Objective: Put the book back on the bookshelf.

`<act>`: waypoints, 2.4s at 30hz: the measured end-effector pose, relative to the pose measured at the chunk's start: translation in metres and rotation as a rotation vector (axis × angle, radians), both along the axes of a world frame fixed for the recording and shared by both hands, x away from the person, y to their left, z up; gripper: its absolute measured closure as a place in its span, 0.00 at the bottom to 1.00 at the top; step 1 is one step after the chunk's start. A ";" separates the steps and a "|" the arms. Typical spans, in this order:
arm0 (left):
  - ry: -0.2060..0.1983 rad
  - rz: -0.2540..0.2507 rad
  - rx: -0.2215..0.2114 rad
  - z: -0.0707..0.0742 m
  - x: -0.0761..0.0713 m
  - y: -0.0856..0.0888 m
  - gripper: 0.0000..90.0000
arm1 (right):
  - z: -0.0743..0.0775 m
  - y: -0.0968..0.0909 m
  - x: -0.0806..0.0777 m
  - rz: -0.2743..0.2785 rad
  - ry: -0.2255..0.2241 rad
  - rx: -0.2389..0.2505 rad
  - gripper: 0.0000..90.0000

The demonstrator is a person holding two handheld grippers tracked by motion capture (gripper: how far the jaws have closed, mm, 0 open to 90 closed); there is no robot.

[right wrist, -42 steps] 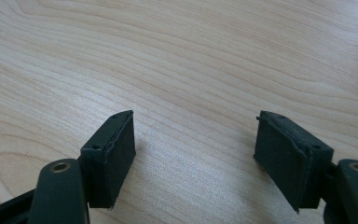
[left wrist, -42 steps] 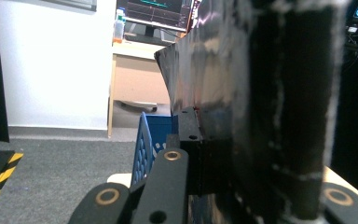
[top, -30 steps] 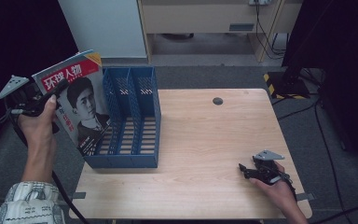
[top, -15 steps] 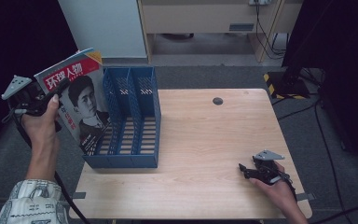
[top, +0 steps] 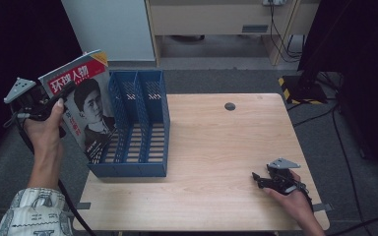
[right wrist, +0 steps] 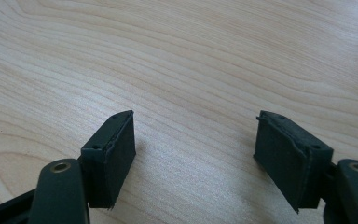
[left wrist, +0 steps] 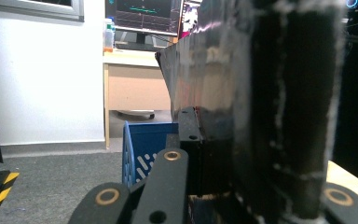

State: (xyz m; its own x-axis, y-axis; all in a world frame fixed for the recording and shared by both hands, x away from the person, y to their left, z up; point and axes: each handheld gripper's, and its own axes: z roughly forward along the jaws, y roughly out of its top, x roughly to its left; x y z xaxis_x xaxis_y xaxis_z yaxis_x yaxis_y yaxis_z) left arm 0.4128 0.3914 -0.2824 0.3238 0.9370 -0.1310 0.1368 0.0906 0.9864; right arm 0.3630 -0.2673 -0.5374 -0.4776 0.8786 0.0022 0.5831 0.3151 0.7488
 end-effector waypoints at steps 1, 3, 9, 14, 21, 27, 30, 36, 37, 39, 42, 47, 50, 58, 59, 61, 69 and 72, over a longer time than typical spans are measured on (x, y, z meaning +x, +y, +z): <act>0.000 -0.001 0.001 0.000 0.000 -0.001 0.96 | 0.000 0.000 0.000 0.000 0.000 0.000 0.32; -0.003 -0.004 0.003 0.000 0.000 -0.001 0.96 | 0.000 0.000 0.000 0.000 0.000 -0.001 0.32; -0.015 -0.003 0.013 0.000 -0.002 -0.003 0.96 | 0.000 0.000 0.000 0.000 0.000 0.000 0.32; -0.038 0.008 0.009 0.000 -0.005 -0.002 0.96 | 0.000 0.000 0.000 0.000 0.000 0.000 0.32; -0.041 0.028 0.007 -0.007 -0.002 -0.002 0.96 | 0.000 0.000 0.000 0.001 0.000 -0.001 0.32; -0.054 0.021 0.021 -0.013 0.003 -0.005 0.96 | 0.000 0.000 0.000 0.002 0.000 0.000 0.32; -0.058 0.022 0.036 -0.016 0.004 -0.008 0.96 | 0.000 0.000 0.000 0.001 0.001 0.000 0.32; -0.062 0.025 0.041 -0.023 0.006 -0.011 0.96 | 0.000 0.000 0.000 0.002 0.001 0.001 0.32; -0.060 0.024 0.047 -0.024 0.006 -0.012 0.96 | 0.000 0.000 -0.001 0.001 0.002 0.001 0.32; -0.058 0.022 0.050 -0.028 0.007 -0.012 0.96 | 0.000 0.000 -0.001 0.002 0.002 0.001 0.32; -0.061 0.023 0.039 -0.032 0.007 -0.012 0.96 | 0.000 -0.001 -0.001 0.004 0.002 0.000 0.32; -0.067 0.029 0.044 -0.037 0.007 -0.010 0.96 | 0.000 -0.001 -0.001 0.006 -0.001 -0.002 0.32; -0.069 0.033 0.036 -0.040 0.006 -0.007 0.96 | 0.000 -0.001 -0.001 0.005 0.000 -0.001 0.32; -0.069 0.040 0.034 -0.050 0.008 -0.005 0.96 | 0.000 -0.001 -0.002 0.004 0.003 0.000 0.32; -0.069 0.039 0.035 -0.052 0.008 -0.005 0.96 | 0.000 -0.001 -0.002 0.003 0.002 0.000 0.32; -0.066 0.036 0.028 -0.056 0.008 -0.006 0.96 | 0.000 -0.001 -0.002 0.003 0.001 0.000 0.32; -0.065 0.035 0.028 -0.067 0.008 -0.010 0.96 | 0.000 -0.001 -0.002 0.003 0.002 0.001 0.33; -0.069 0.045 0.023 -0.070 0.008 -0.009 0.96 | 0.000 -0.001 -0.002 0.003 0.002 0.001 0.32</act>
State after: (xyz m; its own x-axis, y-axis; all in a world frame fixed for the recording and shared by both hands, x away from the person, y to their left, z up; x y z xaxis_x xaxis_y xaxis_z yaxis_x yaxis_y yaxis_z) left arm 0.4204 0.3826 -0.3528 0.2884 0.9535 -0.0881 0.0647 0.0724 0.9953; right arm 0.3609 -0.2681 -0.5373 -0.4800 0.8773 0.0037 0.5838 0.3163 0.7477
